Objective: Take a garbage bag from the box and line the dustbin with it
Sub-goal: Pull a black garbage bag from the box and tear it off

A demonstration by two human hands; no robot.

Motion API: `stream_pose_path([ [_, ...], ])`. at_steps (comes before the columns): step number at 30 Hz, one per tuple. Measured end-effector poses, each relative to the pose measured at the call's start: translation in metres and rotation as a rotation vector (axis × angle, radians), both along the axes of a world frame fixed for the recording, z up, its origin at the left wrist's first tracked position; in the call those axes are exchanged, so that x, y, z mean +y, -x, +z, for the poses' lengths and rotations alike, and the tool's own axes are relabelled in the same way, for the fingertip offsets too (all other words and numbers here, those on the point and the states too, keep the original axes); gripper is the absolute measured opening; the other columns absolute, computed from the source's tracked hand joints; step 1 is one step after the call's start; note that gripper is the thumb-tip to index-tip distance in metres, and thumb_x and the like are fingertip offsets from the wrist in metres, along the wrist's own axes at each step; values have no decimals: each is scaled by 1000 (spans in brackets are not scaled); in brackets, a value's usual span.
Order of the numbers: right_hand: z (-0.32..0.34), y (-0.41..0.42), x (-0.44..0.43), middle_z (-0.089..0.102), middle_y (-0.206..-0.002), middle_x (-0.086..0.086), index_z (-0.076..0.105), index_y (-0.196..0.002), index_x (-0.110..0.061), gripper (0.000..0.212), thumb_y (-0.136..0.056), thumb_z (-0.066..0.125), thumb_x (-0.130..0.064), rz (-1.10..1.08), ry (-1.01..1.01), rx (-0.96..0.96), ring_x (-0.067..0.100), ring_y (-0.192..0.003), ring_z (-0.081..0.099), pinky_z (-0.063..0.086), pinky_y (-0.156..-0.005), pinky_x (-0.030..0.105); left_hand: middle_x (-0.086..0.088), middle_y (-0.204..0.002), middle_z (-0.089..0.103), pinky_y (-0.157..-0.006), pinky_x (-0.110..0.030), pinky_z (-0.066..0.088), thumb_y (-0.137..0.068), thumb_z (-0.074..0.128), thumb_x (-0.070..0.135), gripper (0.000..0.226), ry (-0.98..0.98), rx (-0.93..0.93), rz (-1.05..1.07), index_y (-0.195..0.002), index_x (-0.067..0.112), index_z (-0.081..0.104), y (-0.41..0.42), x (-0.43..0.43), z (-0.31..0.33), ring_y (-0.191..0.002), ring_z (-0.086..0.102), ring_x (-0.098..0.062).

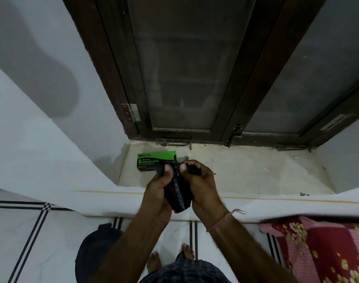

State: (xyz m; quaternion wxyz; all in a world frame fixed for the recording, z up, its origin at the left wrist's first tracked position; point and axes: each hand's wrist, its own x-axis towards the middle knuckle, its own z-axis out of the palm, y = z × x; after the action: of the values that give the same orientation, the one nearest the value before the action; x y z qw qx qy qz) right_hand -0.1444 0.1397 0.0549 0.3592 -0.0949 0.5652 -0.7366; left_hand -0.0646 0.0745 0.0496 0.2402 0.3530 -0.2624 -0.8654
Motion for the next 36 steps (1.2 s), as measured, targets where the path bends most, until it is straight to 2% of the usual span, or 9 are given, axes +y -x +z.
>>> stream_pose_path([
  [8,6,13,3,73,-77,11,68,-85,-6,19,-101,58,-5,-93,135,-382,22,-68,72,64,-73,38,-11,-93,68,-81,-39,62,-96,62,32,48,60,33,112,-132,1,54,-1,-1,-14,-81,69,-22],
  [12,1,17,7,60,-64,7,62,-83,-6,23,-104,55,-10,-24,109,-403,14,-49,56,54,-52,27,-7,-85,62,-76,-37,61,-90,65,32,44,102,44,98,-123,3,58,-4,-2,-12,-72,62,-19],
  [19,-16,60,47,56,-66,6,68,-91,-4,13,-100,63,-12,166,-165,116,4,-44,40,35,-44,20,-4,-82,60,-60,-27,58,-101,54,21,11,105,-57,183,-98,11,58,-25,-44,-17,-59,61,-11],
  [22,-14,42,43,76,-102,0,66,-126,-20,31,-97,70,-31,384,-244,345,-1,-81,70,56,-74,17,-2,-81,65,-71,-31,61,-95,56,28,18,57,10,138,-102,11,57,-15,-37,-16,-70,64,-13],
  [26,-26,5,27,74,-124,-13,62,-140,-28,55,-89,78,-41,372,-262,619,-3,-113,68,54,-97,17,-4,-83,67,-87,-40,59,-106,46,31,24,-34,69,145,-103,11,59,6,-22,-12,-82,68,-19],
  [28,-26,10,25,78,-105,-1,70,-130,-18,37,-95,73,-29,316,-177,399,3,-82,73,58,-74,20,-4,-83,64,-85,-40,57,-104,48,32,23,-30,106,144,-98,13,59,7,-23,-13,-83,65,-20],
  [31,-23,24,26,59,-76,12,73,-108,-11,19,-102,62,-26,389,-85,-228,8,-42,35,28,-40,20,-3,-84,66,-76,-38,61,-79,81,42,38,44,122,92,-92,14,59,6,-29,-25,-85,68,-20],
  [33,-27,28,26,64,-80,16,71,-113,-12,22,-104,58,-27,422,-121,-216,11,-44,32,26,-41,21,-3,-83,69,-67,-37,61,-59,92,55,63,122,59,35,-90,12,58,9,-28,-27,-80,71,-19],
  [36,-29,28,24,67,-85,20,69,-126,-11,25,-104,59,-20,335,-90,-98,13,-46,32,29,-40,20,-3,-98,72,-79,-39,58,-70,81,61,60,224,-112,38,-101,13,61,18,-26,-20,-101,70,-26],
])
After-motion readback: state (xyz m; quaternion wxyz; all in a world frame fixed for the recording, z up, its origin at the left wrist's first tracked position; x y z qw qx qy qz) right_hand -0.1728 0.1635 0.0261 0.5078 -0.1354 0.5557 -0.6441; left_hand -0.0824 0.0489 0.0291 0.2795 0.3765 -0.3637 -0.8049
